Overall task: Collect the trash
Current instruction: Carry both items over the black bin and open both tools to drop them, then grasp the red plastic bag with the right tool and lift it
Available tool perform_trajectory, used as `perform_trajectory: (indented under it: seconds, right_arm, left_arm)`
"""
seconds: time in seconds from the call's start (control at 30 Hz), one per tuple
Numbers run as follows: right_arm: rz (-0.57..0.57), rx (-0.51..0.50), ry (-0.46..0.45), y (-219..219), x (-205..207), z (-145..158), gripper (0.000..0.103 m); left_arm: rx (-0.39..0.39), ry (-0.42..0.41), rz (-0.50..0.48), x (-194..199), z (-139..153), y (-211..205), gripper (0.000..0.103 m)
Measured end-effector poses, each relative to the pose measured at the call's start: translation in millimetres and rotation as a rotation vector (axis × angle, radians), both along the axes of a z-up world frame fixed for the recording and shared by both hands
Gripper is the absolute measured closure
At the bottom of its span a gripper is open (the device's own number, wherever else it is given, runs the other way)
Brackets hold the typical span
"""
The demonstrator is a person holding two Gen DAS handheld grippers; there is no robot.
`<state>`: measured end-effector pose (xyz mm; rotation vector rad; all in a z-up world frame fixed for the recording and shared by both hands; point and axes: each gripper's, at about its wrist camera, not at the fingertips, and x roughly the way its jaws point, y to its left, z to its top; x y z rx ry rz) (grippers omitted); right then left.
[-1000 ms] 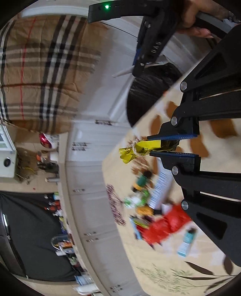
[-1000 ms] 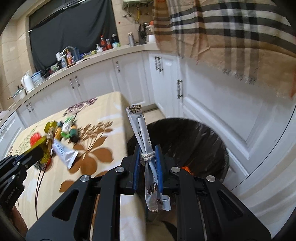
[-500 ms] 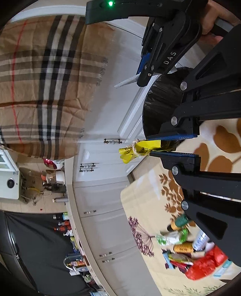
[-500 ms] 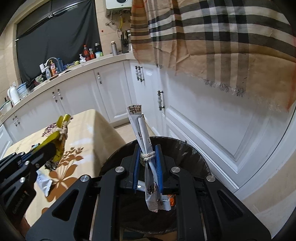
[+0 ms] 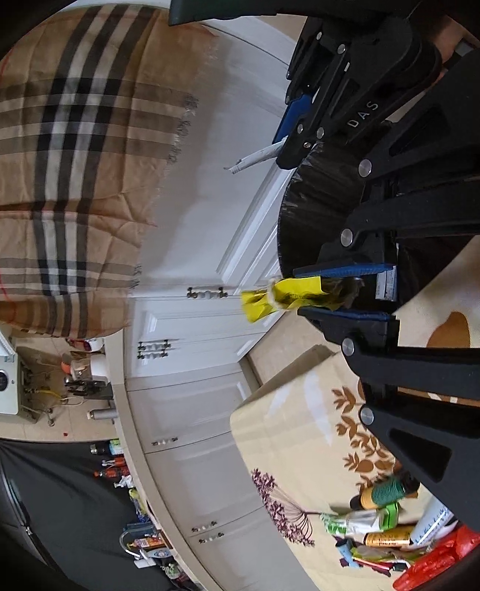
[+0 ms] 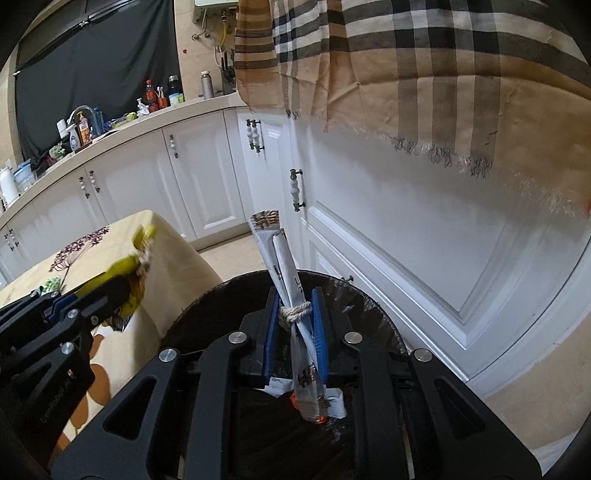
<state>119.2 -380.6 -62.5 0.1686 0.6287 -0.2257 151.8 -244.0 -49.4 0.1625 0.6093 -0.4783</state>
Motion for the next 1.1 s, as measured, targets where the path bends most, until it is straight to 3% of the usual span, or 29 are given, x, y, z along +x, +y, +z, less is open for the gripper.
perform_trajectory:
  seconds: [0.13,0.2,0.3,0.37,0.47,0.6,1.1]
  right_arm:
    - [-0.009,-0.002,0.006,-1.5,0.8,-3.0,0.078]
    - [-0.013,-0.008,0.006,-0.9,0.1,-2.0,0.075]
    - [-0.017,-0.019,-0.001,2.6,-3.8,2.3,0.061]
    - [-0.012,-0.030,-0.003,8.2,-6.6,5.6,0.058]
    - [-0.007,-0.047,-0.008,17.1,-10.5,10.8,0.041]
    - [0.014,-0.085,-0.035,38.3,-17.7,21.0,0.024]
    - [0.171,-0.179,-0.054,146.3,-16.7,42.5,0.008]
  left_arm:
    - [0.005,0.010,0.007,-0.4,-2.2,1.5,0.082]
    - [0.000,0.009,0.009,-0.5,-1.1,3.6,0.073]
    - [-0.008,-0.006,0.032,-5.7,4.4,14.1,0.061]
    - [-0.015,-0.011,0.044,-9.5,8.2,23.1,0.057]
    - [-0.020,-0.024,0.065,-18.0,13.4,40.8,0.049]
    - [-0.028,-0.028,0.101,-31.0,18.5,70.0,0.047]
    - [-0.026,-0.029,0.361,-84.1,20.8,214.4,0.038]
